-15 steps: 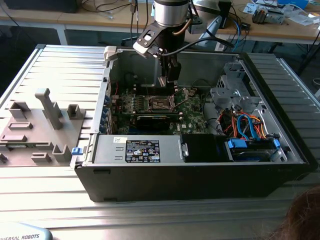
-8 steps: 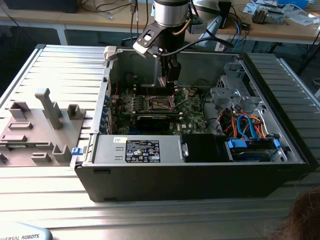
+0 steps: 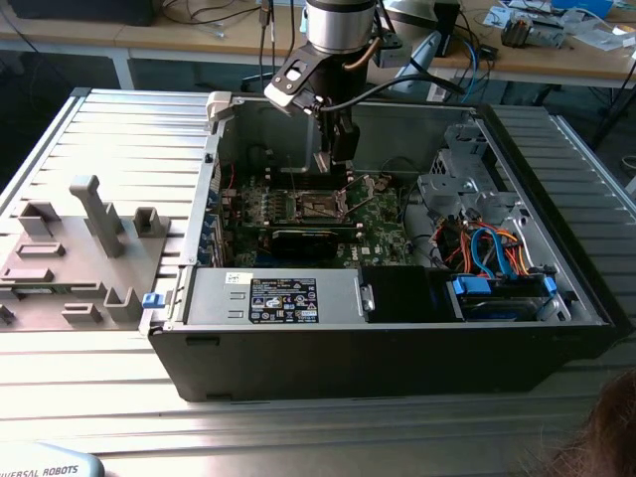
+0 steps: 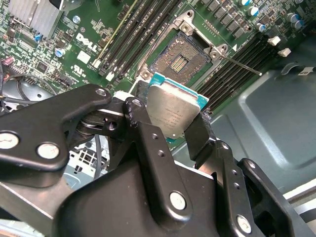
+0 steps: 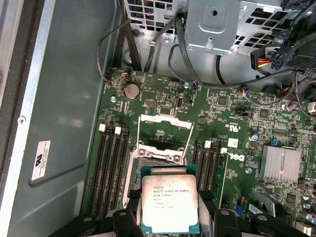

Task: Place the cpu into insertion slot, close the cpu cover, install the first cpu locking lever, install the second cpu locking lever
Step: 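Place the cpu into insertion slot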

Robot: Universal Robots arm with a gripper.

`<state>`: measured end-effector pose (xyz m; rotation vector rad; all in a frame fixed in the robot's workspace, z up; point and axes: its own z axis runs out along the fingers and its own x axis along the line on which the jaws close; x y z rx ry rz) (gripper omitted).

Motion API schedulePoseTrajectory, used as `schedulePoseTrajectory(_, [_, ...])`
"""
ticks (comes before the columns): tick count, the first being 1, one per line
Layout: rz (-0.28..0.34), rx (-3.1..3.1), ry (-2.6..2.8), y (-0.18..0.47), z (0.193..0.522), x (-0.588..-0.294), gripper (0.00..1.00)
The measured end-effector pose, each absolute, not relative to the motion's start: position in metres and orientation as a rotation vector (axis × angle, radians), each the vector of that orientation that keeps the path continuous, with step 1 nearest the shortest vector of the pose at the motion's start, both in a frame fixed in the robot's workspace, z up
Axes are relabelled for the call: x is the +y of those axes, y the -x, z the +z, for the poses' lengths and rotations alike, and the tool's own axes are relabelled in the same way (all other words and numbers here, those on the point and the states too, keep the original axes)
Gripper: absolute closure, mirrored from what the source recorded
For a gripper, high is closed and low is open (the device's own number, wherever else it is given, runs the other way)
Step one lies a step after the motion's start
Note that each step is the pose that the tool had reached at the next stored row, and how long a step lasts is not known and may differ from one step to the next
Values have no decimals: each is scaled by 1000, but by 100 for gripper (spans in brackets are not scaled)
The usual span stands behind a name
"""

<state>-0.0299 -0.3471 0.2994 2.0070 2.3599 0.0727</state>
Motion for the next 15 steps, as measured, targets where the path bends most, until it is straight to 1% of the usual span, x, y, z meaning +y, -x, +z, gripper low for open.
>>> schedulePoseTrajectory(15, [72,2352,-2016,30,299,-347,46])
